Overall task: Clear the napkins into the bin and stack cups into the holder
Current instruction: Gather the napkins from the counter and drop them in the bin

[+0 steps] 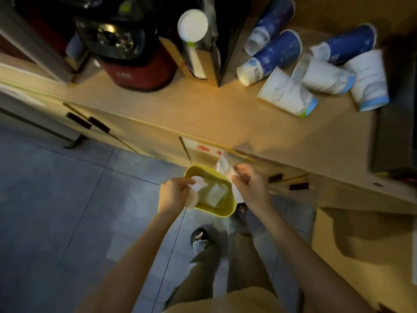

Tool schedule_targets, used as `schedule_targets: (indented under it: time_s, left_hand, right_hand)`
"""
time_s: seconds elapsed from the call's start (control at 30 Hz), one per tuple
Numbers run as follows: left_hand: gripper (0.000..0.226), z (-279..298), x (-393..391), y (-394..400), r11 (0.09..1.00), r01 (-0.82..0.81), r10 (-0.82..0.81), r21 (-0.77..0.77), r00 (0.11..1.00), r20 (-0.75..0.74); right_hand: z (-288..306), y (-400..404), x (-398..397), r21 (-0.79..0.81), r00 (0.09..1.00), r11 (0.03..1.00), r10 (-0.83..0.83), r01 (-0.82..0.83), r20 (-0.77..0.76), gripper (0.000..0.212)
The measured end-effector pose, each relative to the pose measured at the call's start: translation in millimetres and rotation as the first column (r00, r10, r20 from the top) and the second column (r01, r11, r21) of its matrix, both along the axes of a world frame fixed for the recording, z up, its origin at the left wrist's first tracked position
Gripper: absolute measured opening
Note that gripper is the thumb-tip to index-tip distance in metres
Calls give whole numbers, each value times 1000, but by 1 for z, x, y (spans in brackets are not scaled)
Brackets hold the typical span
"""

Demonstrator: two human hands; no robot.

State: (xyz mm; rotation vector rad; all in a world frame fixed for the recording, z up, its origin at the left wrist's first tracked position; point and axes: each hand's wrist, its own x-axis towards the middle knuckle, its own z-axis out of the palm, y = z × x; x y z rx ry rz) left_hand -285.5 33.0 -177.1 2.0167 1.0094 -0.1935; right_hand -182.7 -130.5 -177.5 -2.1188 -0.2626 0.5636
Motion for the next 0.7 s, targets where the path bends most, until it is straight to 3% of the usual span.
schedule_targets:
  time_s: [0.23,0.47,0.57,0.7]
  left_hand:
    - [35,-65,-27,0,994,70,-81,-81,988,-134]
    - [33,-179,-20,4,991,98,-110,-89,985,-137]
    - [29,-241,-12,7,995,62,-73,-74,984,-165]
    - [32,-318,-1,13,987,125,-147,-102,957,-249]
  right_hand:
    - [-83,3,-22,-89,985,995,23,-39,-171,17]
    - [-209,12,-15,-177,928,984,-89,25,-362,26]
    - [-272,22,-13,-227,918,970,-12,-86,-396,33]
    - [-357,30,-16,-264,916,946,72,-188,-395,40]
